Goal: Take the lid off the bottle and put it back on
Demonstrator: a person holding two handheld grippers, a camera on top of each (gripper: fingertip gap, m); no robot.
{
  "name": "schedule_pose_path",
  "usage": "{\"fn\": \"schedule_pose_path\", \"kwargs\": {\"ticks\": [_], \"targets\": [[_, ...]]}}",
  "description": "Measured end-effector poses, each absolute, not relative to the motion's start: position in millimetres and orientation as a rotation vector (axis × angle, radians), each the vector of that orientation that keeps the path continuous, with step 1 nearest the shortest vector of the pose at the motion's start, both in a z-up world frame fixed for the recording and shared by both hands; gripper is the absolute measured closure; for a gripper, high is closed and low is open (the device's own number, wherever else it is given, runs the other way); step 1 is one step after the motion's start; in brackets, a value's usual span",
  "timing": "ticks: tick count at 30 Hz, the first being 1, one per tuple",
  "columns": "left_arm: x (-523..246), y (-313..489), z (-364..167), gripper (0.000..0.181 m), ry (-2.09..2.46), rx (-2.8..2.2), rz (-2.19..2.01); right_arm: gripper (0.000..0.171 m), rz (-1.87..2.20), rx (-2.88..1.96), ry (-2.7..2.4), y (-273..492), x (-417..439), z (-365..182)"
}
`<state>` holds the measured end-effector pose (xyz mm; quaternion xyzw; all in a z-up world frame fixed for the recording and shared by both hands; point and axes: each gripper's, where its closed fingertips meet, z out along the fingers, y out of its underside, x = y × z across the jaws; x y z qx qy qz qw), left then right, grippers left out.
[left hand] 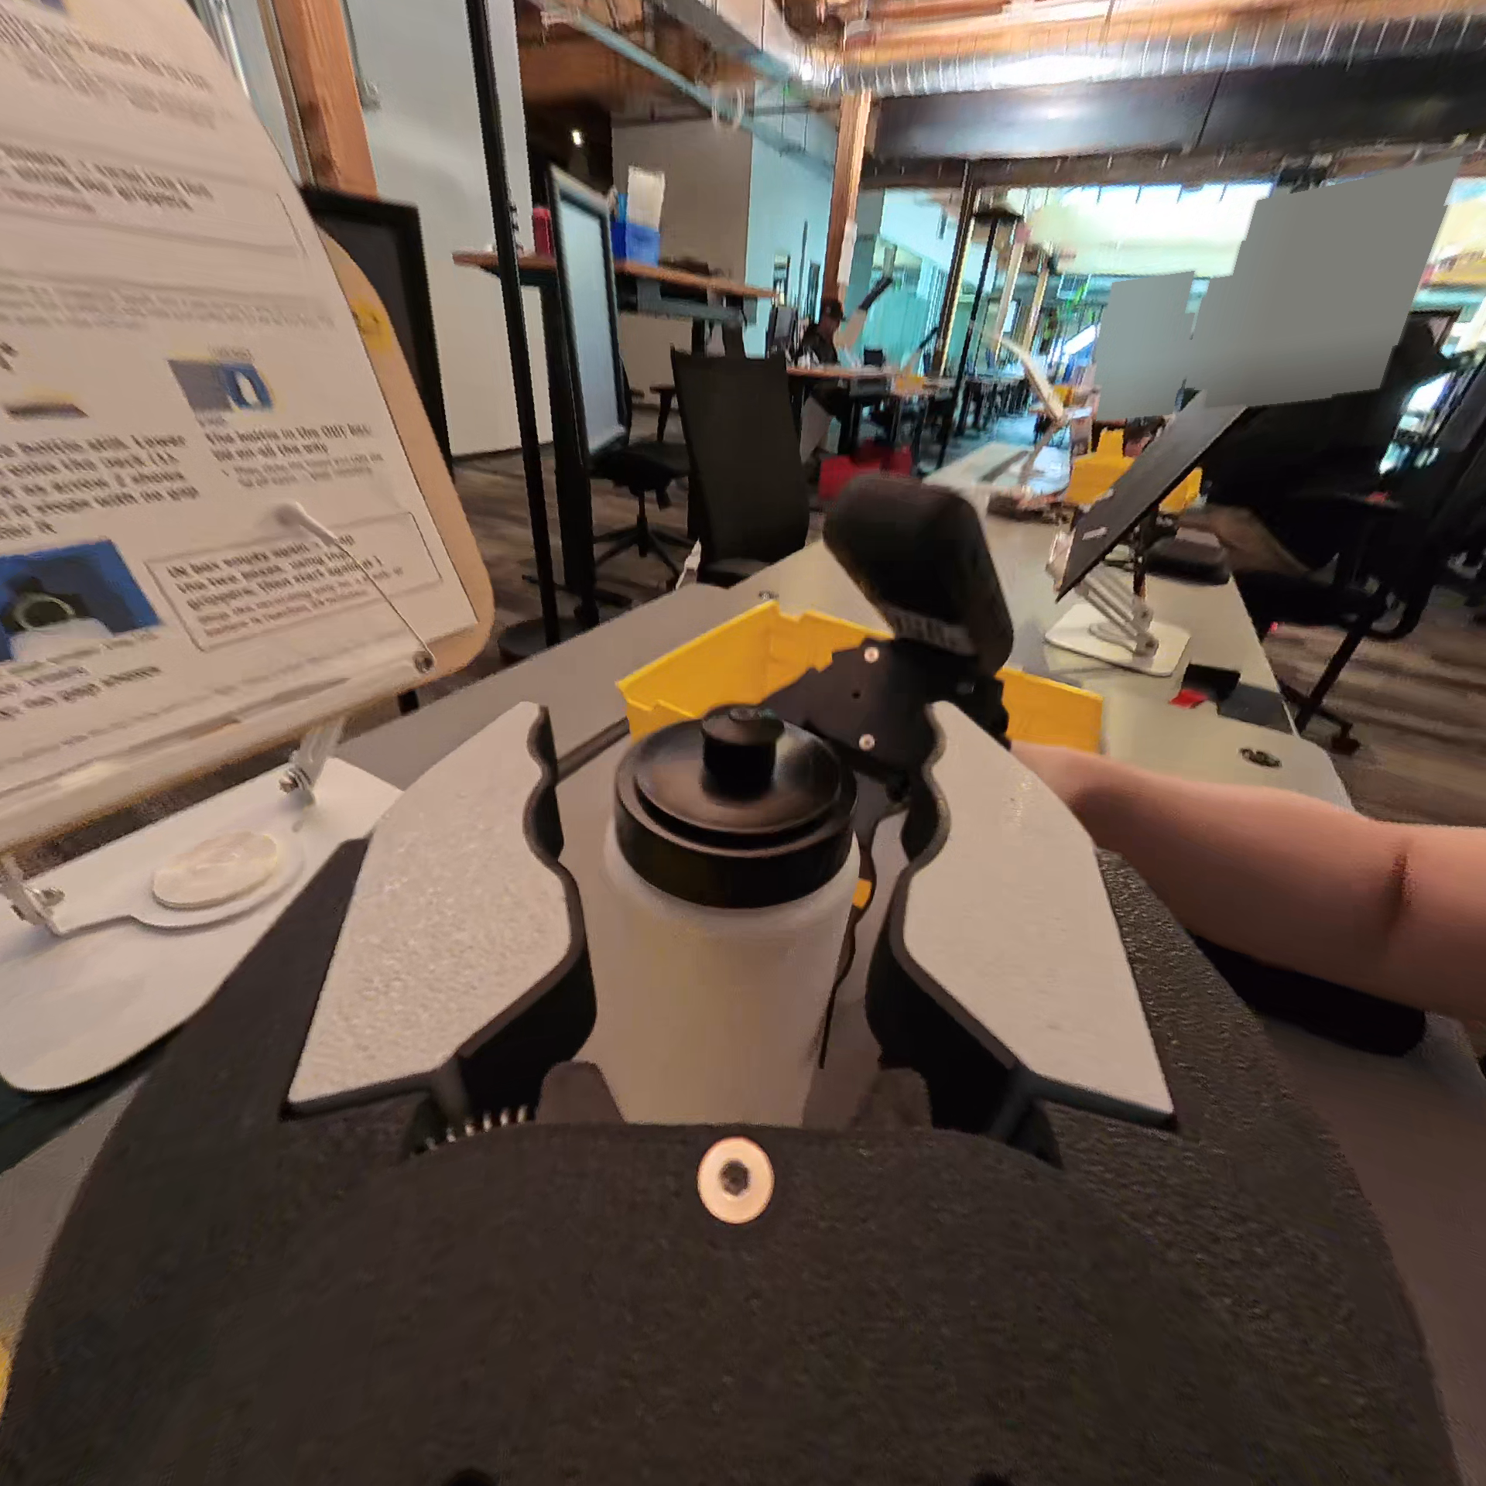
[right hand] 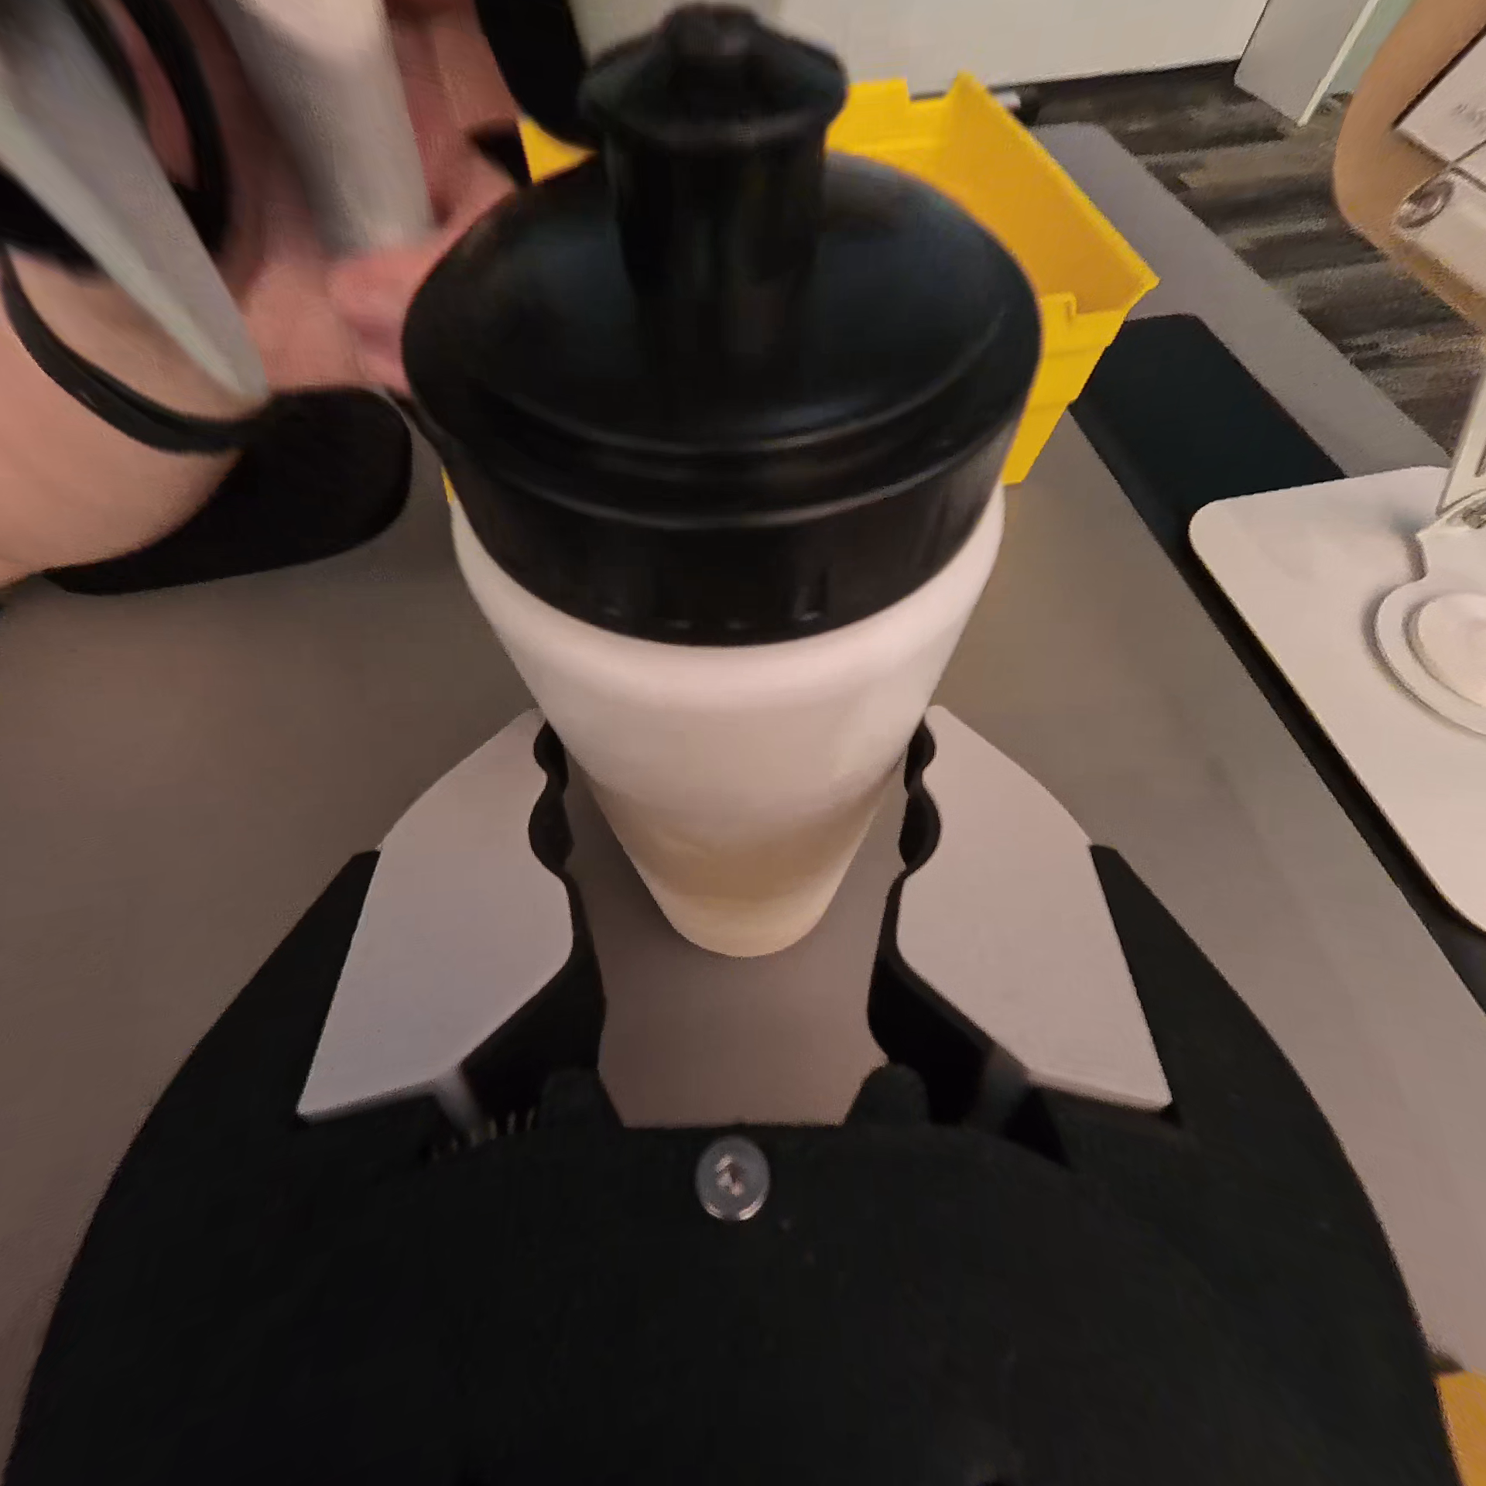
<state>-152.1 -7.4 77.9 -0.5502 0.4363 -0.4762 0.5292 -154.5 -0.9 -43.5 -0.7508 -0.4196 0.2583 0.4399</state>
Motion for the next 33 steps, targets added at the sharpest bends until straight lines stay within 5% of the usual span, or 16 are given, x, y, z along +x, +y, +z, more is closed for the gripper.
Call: {"fn": "schedule_pose_path", "kwargs": {"ticks": [7, 12, 16, 21, 28, 33], "targets": [[-205.4, 2.8, 132.1, 0.100, 0.921, -1.219, -1.099, 0.091, 0.673, -1.827, -1.009, -9.0, -165.2, -22.5], [-239.2, 2.4, 164.8, 0.103, 0.829, -1.144, -1.088, 0.092, 0.782, -1.652, -0.769, -30.3, -130.0, 79.8], [-249.1, 0.1, 171.6, 0.103, 0.829, -1.151, -1.074, 0.091, 0.538, -1.732, -0.494, -56.2, -24.5, 135.8], [-251.3, -0.1, 170.6, 0.102, 0.842, -1.181, -1.078, 0.091, 0.421, -2.157, -0.063, -63.9, 89.5, 74.3], [-250.9, 0.9, 167.1, 0.102, 0.864, -1.204, -1.063, 0.091, 0.553, -2.669, 0.249, -50.3, 130.5, -56.7], [-249.2, 3.3, 162.2, 0.102, 0.876, -1.228, -1.070, 0.091, 0.561, -2.812, 0.303, -48.3, 125.5, -93.6]]}}
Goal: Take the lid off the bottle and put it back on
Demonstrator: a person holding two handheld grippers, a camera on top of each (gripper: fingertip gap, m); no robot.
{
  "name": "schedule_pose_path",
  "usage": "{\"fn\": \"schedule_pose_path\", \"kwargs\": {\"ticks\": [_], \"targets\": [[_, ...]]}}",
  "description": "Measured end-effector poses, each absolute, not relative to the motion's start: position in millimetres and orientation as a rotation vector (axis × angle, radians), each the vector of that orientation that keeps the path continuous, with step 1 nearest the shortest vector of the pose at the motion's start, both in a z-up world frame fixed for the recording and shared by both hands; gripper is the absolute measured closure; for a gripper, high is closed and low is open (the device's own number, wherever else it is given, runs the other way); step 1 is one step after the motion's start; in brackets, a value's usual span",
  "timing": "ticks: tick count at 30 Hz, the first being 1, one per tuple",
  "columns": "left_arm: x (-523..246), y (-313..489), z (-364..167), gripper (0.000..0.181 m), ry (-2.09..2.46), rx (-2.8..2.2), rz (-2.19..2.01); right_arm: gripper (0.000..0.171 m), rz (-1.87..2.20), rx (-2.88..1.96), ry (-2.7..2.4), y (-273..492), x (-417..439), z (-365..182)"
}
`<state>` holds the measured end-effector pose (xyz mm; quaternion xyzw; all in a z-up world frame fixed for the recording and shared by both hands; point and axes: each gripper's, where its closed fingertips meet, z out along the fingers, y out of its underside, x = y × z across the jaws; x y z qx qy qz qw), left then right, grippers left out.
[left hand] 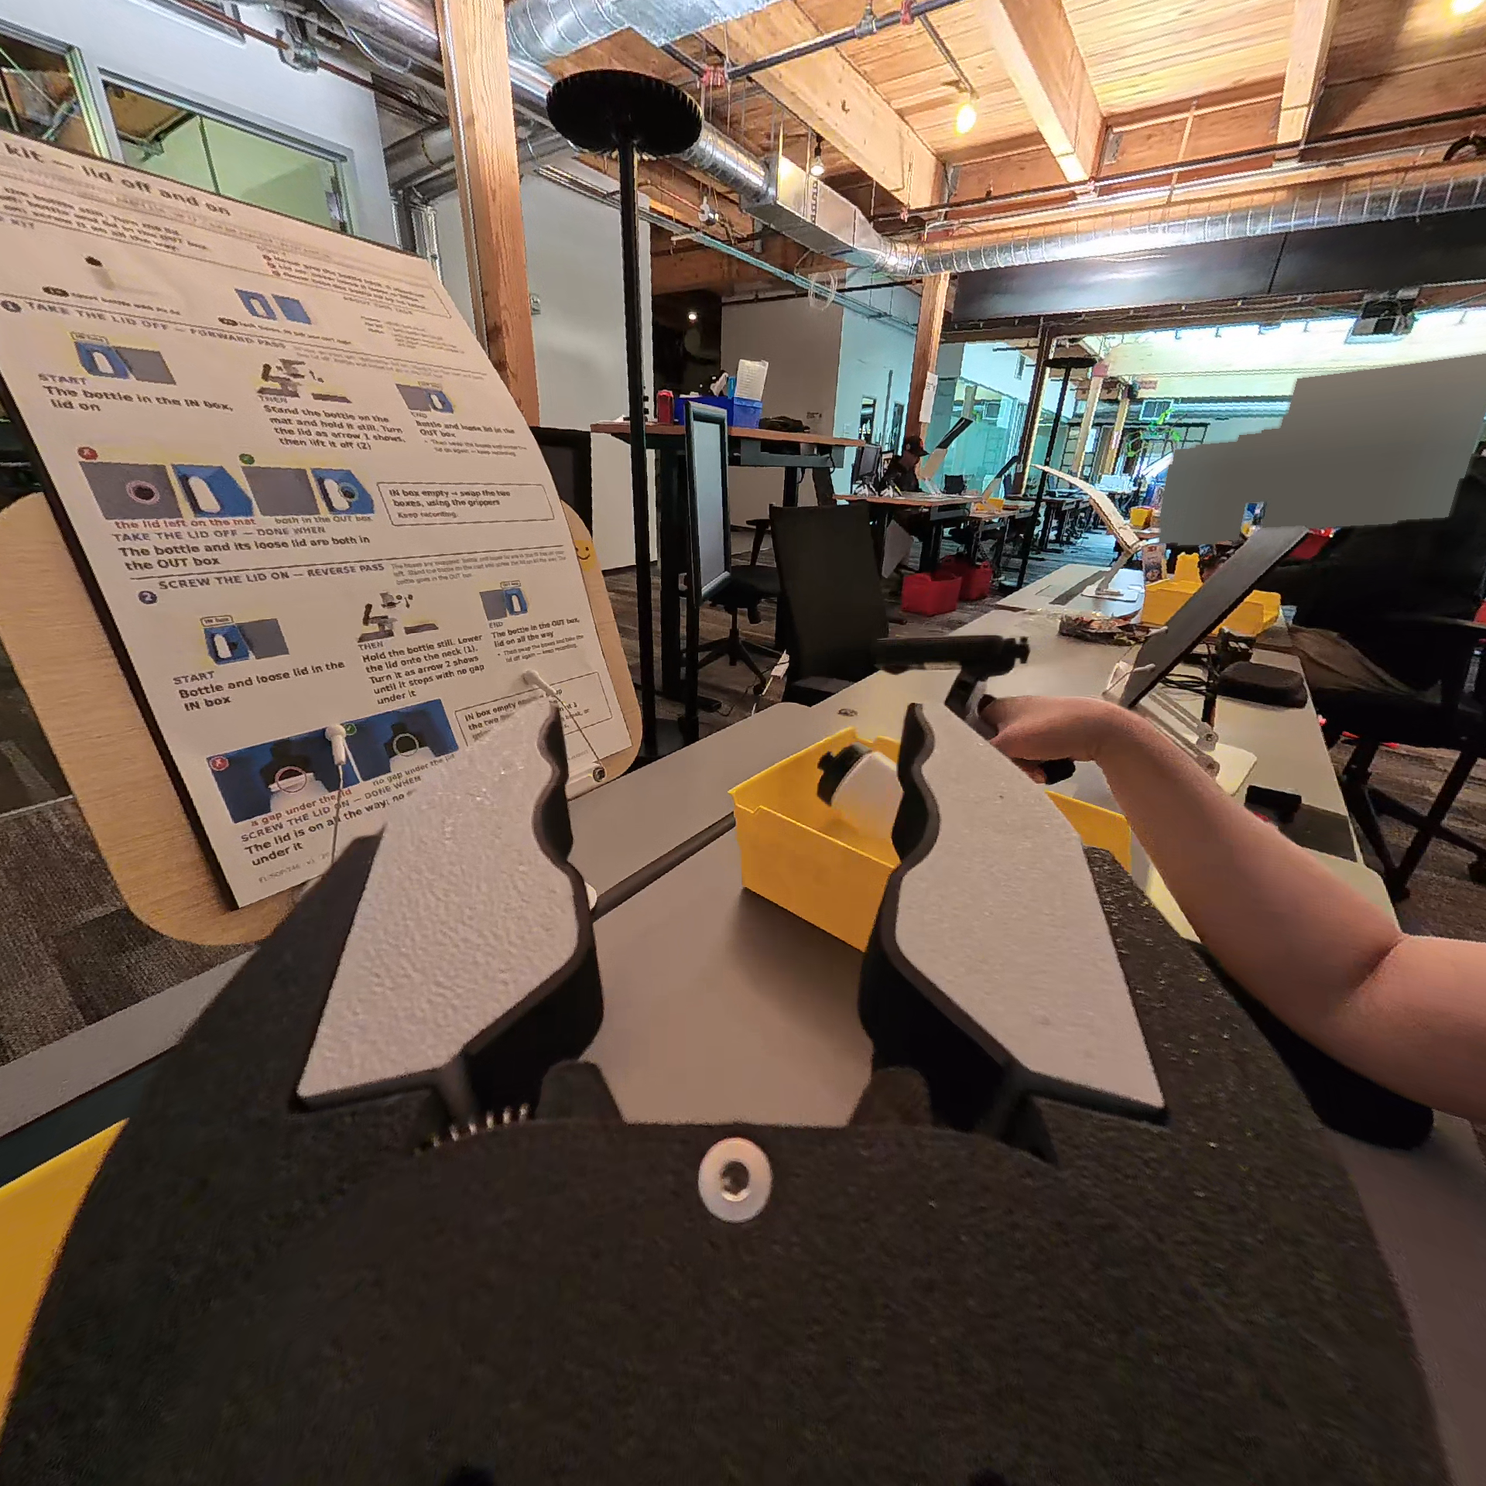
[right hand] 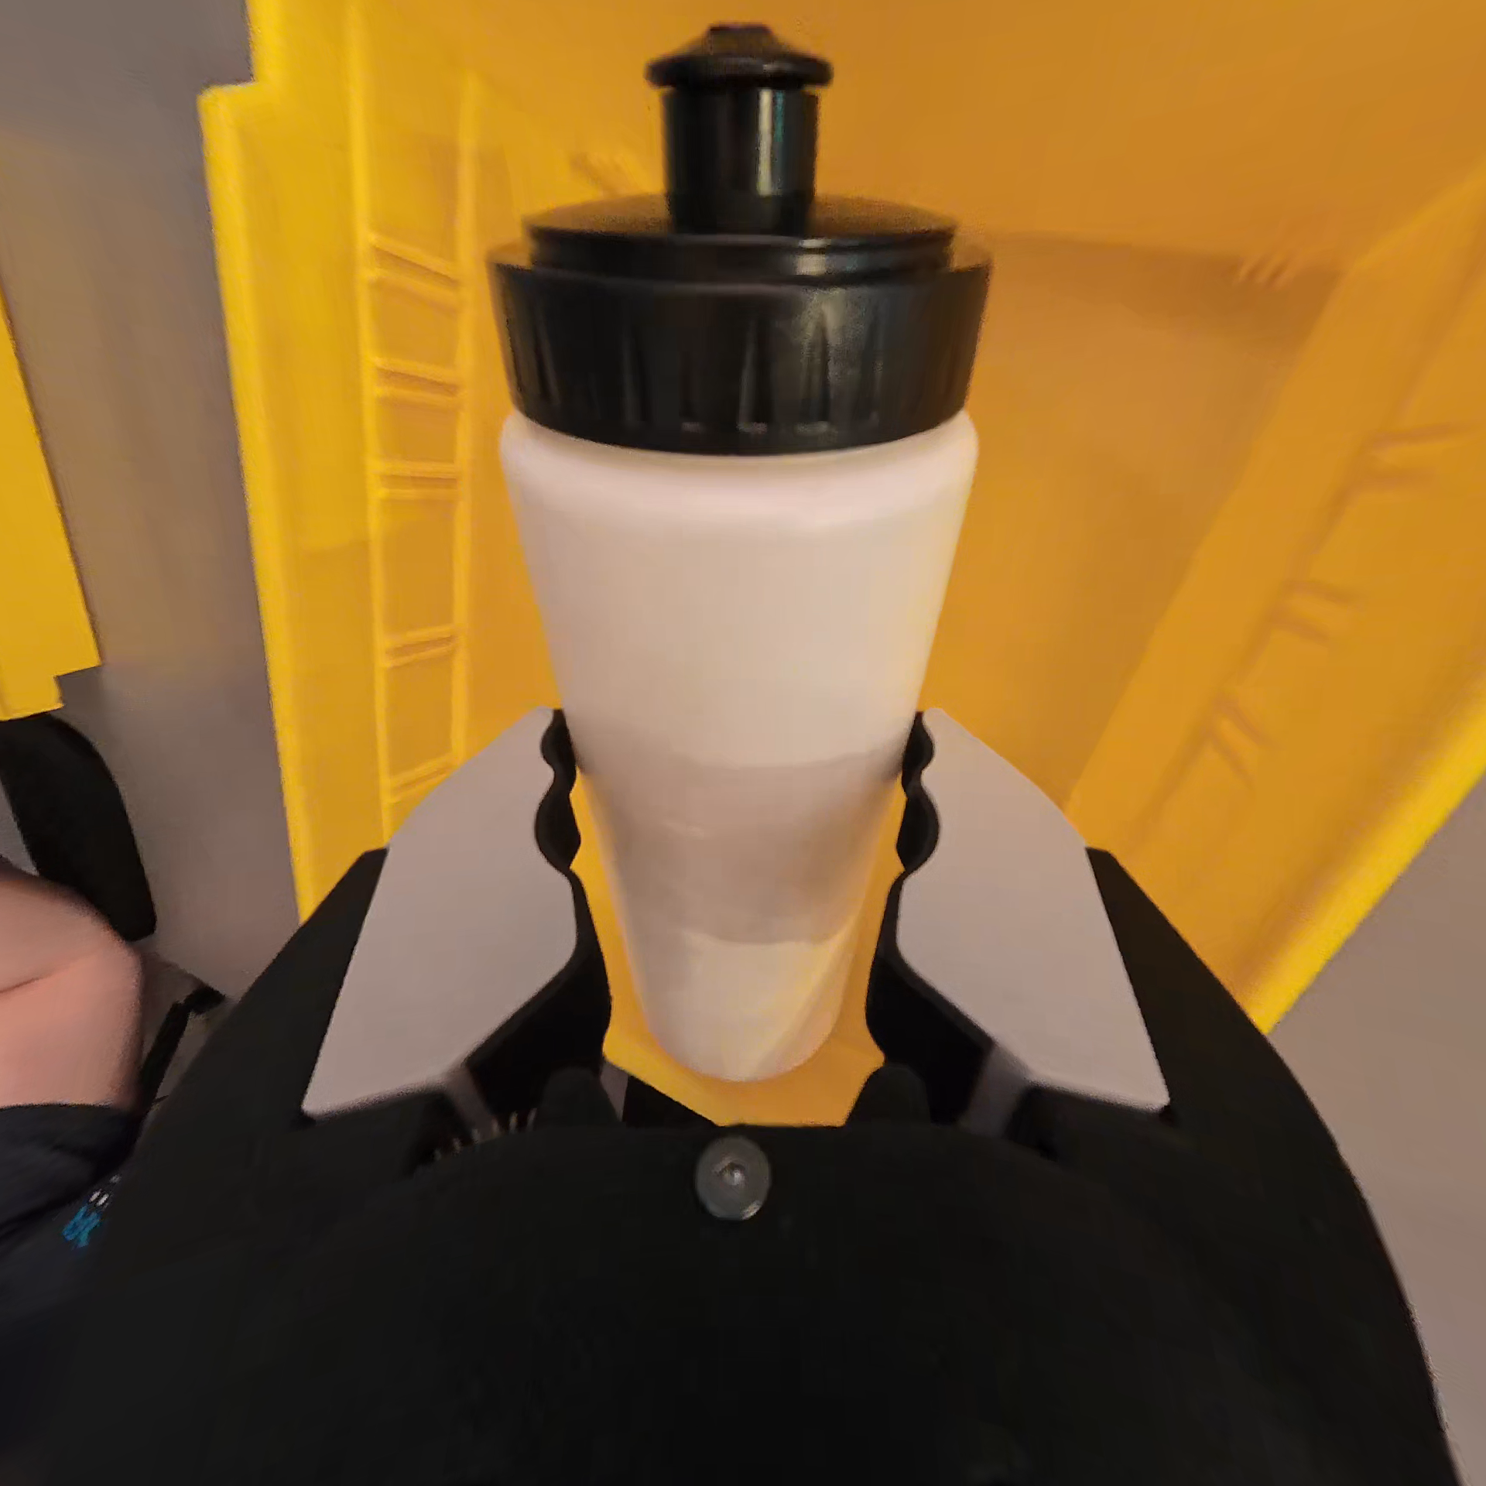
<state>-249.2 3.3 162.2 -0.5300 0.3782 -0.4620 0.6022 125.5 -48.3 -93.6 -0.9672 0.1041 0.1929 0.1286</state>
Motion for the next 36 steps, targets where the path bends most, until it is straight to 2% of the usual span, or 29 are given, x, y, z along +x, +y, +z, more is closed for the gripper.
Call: {"fn": "schedule_pose_path", "kwargs": {"ticks": [8, 16, 19, 22, 24, 28, 31, 36], "targets": [[-244.7, 6.1, 154.7, 0.102, 0.897, -1.260, -1.062, 0.092, 0.470, -2.945, 0.357, -48.1, 126.5, -127.6], [-244.7, 19.2, 138.5, 0.099, 0.924, -1.347, -0.994, 0.091, 0.404, -2.975, 0.265, -50.3, 130.5, -125.3], [-267.5, 42.5, 123.9, 0.092, 0.931, -1.482, -0.808, 0.085, 0.357, -2.823, 0.142, -48.0, 128.6, -79.0], [-328.1, 82.6, 117.4, 0.094, 0.800, -1.610, -0.452, 0.086, 0.206, -2.494, 0.122, -46.4, 146.5, -4.7], [-371.0, 101.0, 111.2, 0.096, 0.709, -1.694, -0.274, 0.087, 0.082, -2.383, 0.182, -58.6, 173.3, 16.4], [-428.0, 118.4, 76.7, 0.100, 0.622, -1.922, -0.138, 0.094, -0.005, -2.600, 0.369, -94.2, 222.9, -29.0], [-467.1, 130.8, 46.1, 0.103, 0.570, -2.082, 0.038, 0.109, 0.154, -2.697, 0.443, -99.3, 222.7, -56.8], [-492.8, 139.8, 6.6, 0.113, 0.511, -2.263, 0.064, 0.117, 0.168, -2.836, 0.448, -105.8, 218.6, -83.2]]}}
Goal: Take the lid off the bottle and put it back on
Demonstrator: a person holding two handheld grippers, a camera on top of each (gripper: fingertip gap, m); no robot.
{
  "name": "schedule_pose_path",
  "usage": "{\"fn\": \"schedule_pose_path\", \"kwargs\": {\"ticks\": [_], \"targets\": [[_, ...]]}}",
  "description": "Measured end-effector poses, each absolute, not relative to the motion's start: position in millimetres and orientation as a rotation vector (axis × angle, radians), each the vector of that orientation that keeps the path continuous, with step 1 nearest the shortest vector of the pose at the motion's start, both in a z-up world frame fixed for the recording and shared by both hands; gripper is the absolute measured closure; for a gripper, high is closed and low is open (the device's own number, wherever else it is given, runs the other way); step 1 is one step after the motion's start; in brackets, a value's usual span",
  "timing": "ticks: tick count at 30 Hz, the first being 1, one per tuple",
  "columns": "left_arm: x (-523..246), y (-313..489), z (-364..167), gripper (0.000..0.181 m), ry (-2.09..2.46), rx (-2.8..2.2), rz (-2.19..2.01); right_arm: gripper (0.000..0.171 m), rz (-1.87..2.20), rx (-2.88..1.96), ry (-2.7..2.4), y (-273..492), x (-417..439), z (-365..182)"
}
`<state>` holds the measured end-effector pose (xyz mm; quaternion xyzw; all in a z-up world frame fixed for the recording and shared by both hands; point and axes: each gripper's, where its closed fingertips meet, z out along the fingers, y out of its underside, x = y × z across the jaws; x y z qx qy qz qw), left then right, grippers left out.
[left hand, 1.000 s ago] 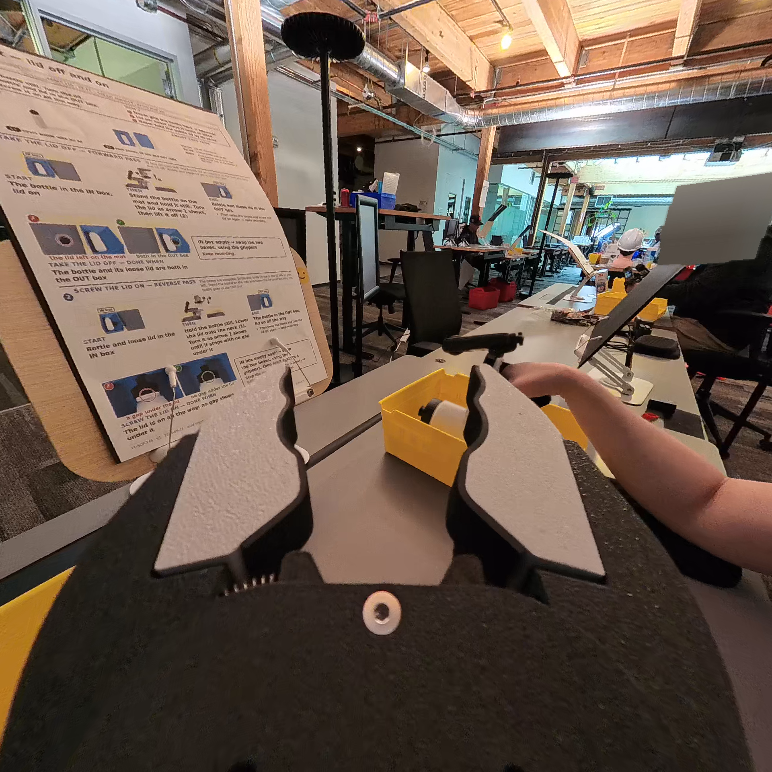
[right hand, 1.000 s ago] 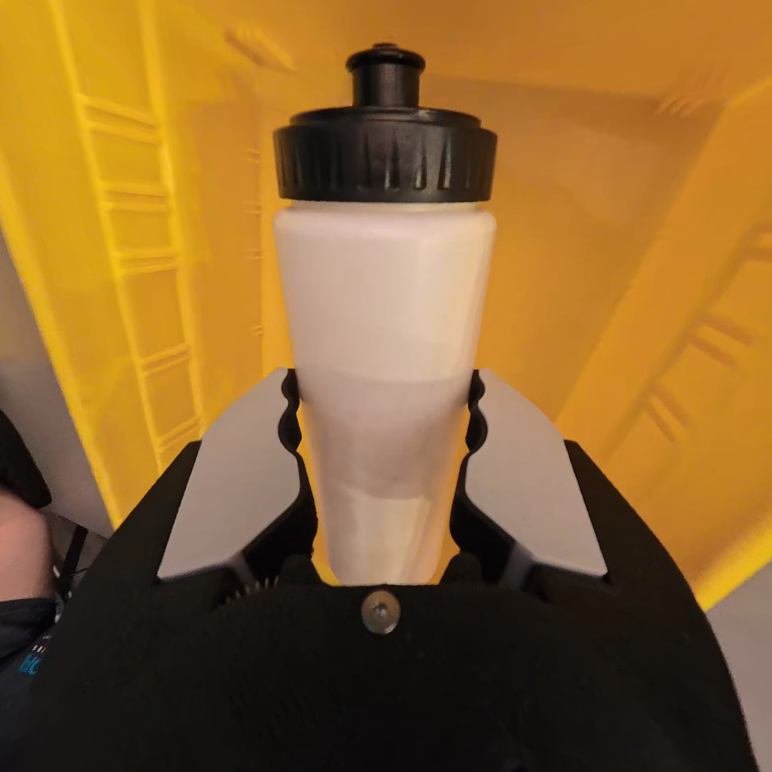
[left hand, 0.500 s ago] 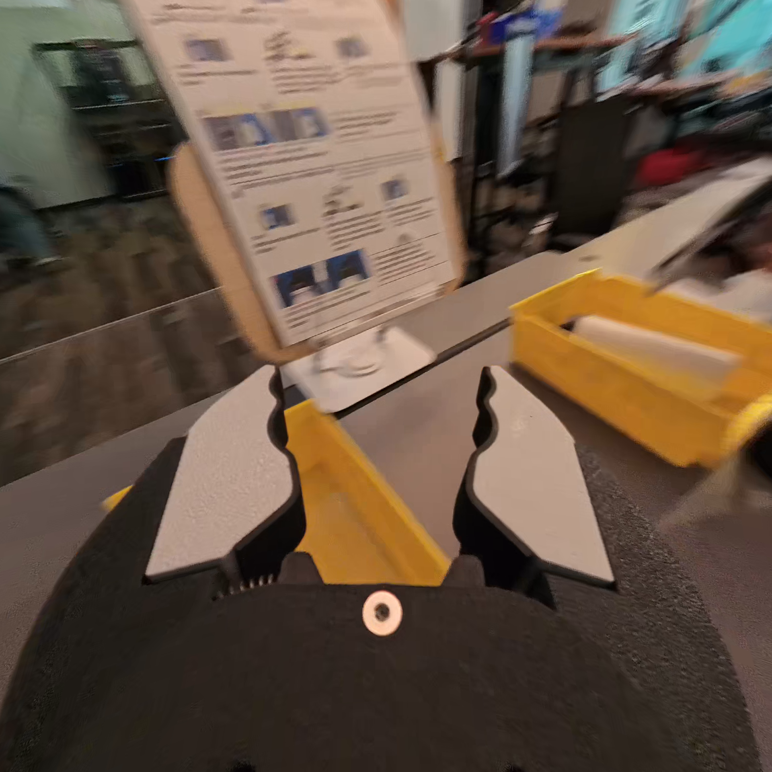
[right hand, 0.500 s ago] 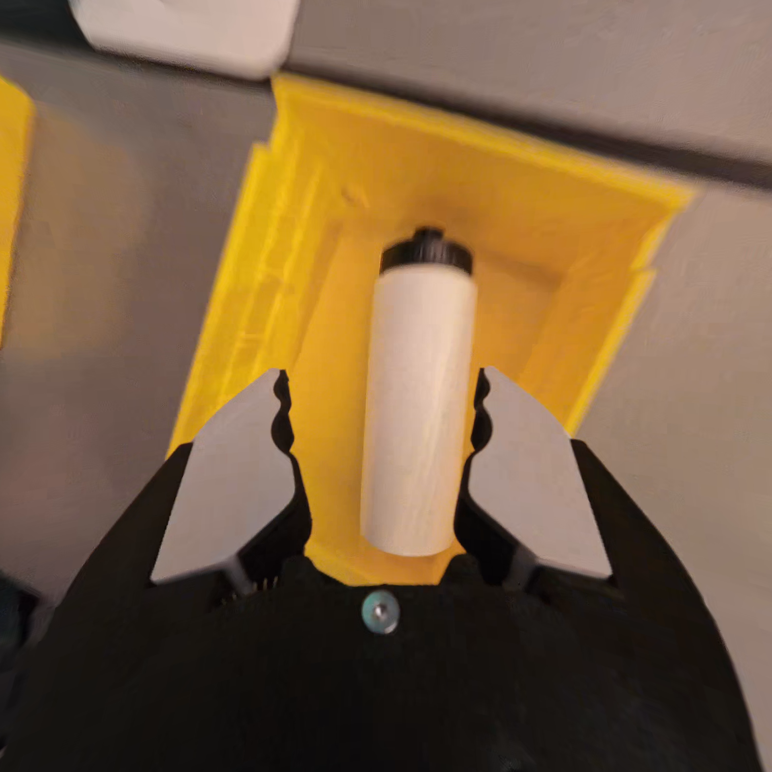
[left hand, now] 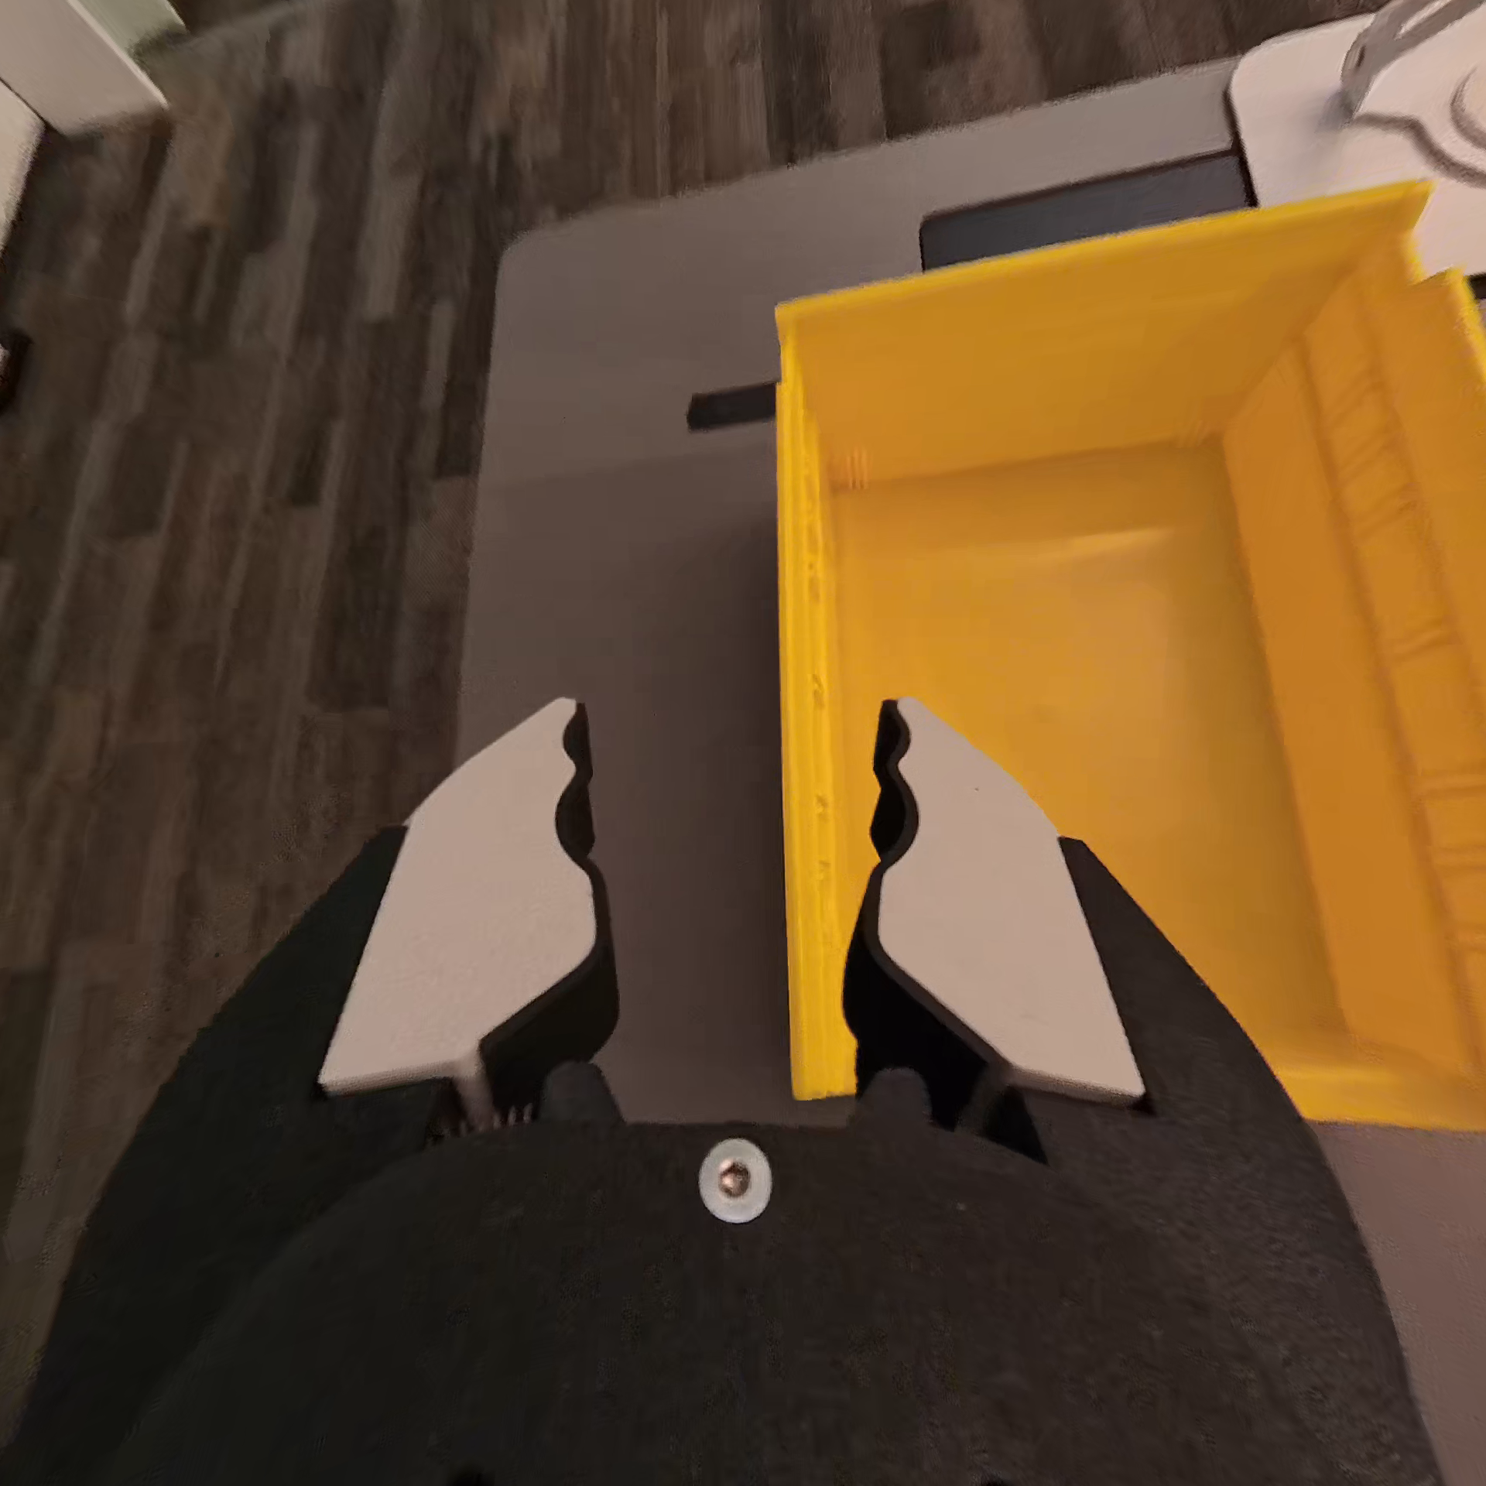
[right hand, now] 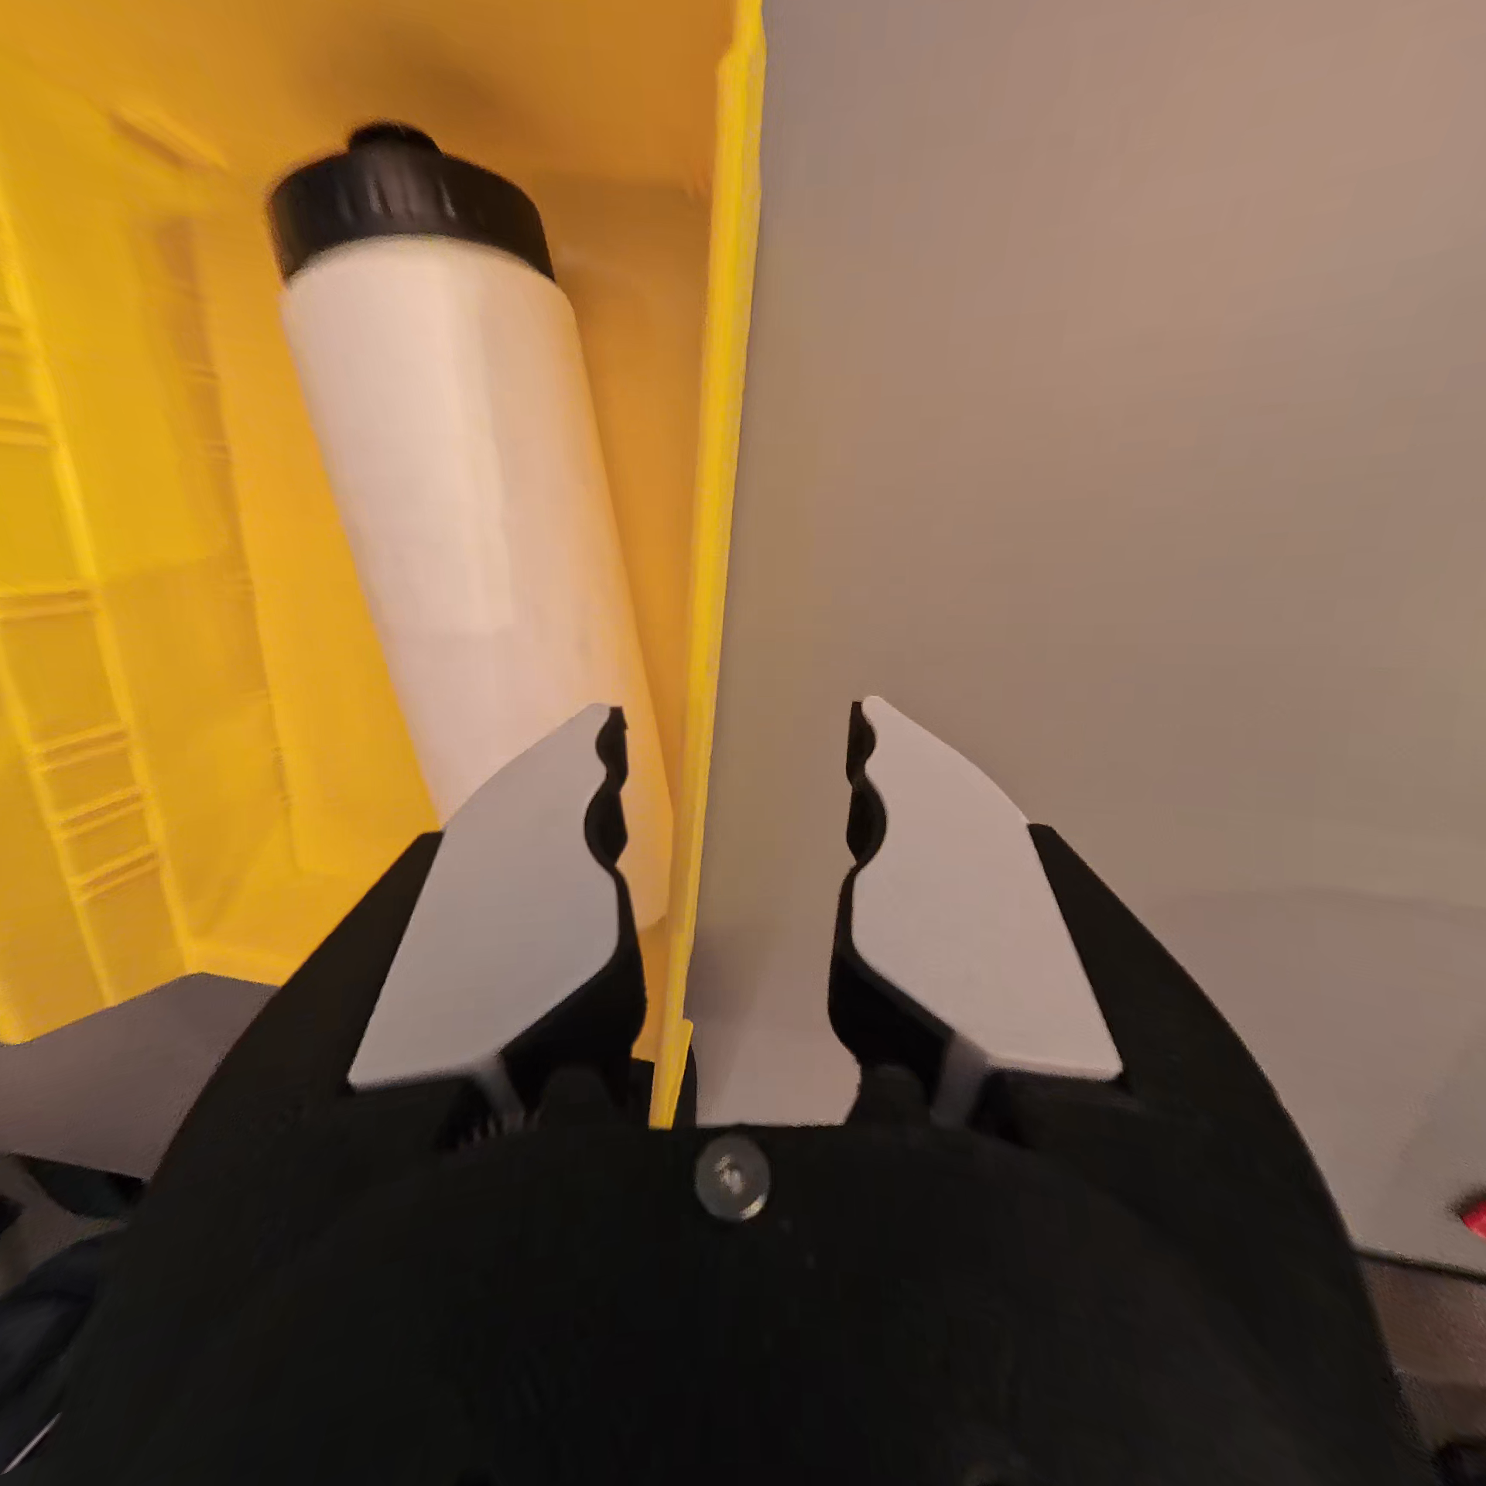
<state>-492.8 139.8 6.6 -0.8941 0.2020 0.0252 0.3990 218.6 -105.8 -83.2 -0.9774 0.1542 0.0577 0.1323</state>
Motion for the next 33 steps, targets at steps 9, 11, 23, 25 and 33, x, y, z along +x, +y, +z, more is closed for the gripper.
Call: {"fn": "schedule_pose_path", "kwargs": {"ticks": [9, 11, 23, 25, 33], "targets": [[-495.5, 141.1, -46.1, 0.117, 0.461, -2.486, -0.157, 0.156, 0.288, -2.962, 0.445, -108.7, 204.4, -108.9], [-493.8, 138.5, -58.6, 0.118, 0.455, -2.552, -0.183, 0.163, 0.312, -2.989, 0.462, -108.0, 200.2, -112.9], [-479.0, 124.8, -107.2, 0.166, 0.561, -2.780, -0.240, 0.165, 0.293, -3.052, 0.237, -75.2, 139.8, -115.1], [-479.4, 123.9, -111.2, 0.163, 0.577, -2.810, -0.156, 0.164, 0.301, -3.051, 0.189, -67.7, 122.8, -115.2], [-438.7, 107.5, -113.9, 0.169, 0.871, -2.801, -0.062, 0.158, 0.350, -3.067, 0.059, -46.4, 55.1, -125.2]]}}
